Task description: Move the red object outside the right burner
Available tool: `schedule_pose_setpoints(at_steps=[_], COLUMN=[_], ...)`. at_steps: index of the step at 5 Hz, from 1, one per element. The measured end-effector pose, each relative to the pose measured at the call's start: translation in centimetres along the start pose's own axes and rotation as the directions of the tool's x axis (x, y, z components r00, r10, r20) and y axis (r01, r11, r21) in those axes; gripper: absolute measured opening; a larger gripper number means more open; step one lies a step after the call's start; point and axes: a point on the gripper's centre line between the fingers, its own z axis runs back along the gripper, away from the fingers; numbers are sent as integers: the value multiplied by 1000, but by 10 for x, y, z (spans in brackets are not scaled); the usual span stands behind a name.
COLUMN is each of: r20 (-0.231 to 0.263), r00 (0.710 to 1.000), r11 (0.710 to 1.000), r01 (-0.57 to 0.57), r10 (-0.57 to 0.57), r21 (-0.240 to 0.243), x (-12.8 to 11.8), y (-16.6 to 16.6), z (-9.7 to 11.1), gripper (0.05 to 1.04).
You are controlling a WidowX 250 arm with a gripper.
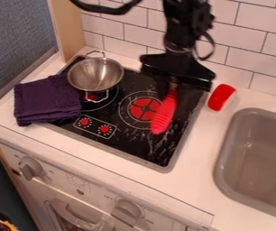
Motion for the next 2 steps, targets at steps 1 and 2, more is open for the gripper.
schedule_pose_setpoints(at_steps=[1,2], r20=[24,36], r00=[998,994], r11=[996,989], r01=[60,105], r10=[-58,-102], r21=[-63,-102], x=[-4,-8], y=[-31,-53], z=[0,-15], gripper=[310,310])
